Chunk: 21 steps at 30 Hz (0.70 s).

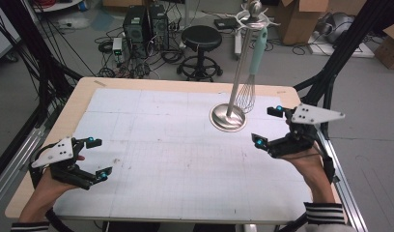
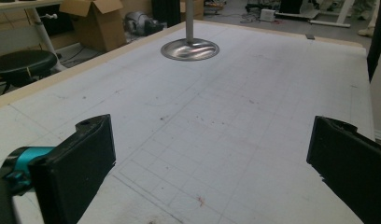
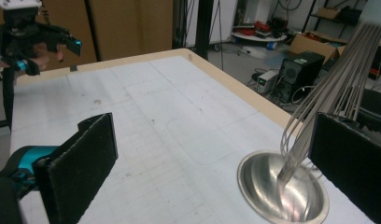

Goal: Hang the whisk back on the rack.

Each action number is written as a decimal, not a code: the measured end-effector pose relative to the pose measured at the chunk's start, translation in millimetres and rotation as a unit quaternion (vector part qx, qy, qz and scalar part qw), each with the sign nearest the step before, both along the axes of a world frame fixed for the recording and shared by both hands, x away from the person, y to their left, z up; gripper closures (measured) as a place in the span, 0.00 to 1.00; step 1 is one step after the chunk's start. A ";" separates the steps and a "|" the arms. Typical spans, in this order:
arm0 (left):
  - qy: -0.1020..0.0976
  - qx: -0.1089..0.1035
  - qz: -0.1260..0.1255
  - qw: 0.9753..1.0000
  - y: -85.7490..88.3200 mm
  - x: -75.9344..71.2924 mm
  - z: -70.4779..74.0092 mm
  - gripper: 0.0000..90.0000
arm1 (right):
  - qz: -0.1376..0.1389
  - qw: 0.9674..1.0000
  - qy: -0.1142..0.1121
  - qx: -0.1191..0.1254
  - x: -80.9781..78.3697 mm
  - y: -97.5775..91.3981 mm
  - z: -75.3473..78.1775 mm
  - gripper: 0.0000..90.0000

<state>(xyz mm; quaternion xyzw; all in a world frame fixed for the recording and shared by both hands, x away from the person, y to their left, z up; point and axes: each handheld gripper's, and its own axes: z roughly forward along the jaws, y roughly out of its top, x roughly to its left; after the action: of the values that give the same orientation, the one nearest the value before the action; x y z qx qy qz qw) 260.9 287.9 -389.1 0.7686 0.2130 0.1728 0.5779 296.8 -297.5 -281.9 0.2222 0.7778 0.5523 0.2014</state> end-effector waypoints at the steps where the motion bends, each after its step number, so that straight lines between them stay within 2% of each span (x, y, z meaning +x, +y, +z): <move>1: -0.002 -0.001 0.000 1.000 0.3 -0.6 -0.3 0.02 | 0.002 1.000 -0.005 0.009 -3.5 -1.2 -8.1 0.01; 7: -0.001 -0.010 0.002 1.000 2.2 -4.8 -5.4 0.02 | -0.010 0.999 -0.015 0.030 -19.0 -4.6 -42.7 0.01; 10: 0.002 -0.017 0.002 1.000 4.5 -5.5 -7.4 0.02 | -0.009 0.999 -0.012 0.037 -24.2 -4.4 -61.6 0.01; 14: 0.008 -0.015 0.007 1.000 6.0 -5.3 -10.2 0.02 | -0.017 0.999 -0.006 0.044 -26.9 -5.2 -84.3 0.01; 17: 0.011 -0.014 0.006 1.000 6.1 -4.8 -10.7 0.02 | -0.019 0.998 -0.002 0.059 -25.4 -7.8 -97.8 0.01; 19: 0.011 -0.016 0.005 1.000 5.6 -4.8 -10.7 0.02 | -0.025 0.999 0.013 0.046 -23.4 -8.6 -102.0 0.01; 21: 0.013 -0.011 0.005 1.000 5.4 -4.4 -11.3 0.02 | -0.025 0.999 0.011 0.046 -23.4 -9.2 -103.8 0.01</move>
<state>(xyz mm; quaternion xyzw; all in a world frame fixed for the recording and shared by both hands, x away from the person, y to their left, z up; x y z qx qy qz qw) 256.5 293.3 -400.3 0.7630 0.2265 0.1634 0.5830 273.4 -306.7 -385.6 0.2571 0.7478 0.5798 0.1961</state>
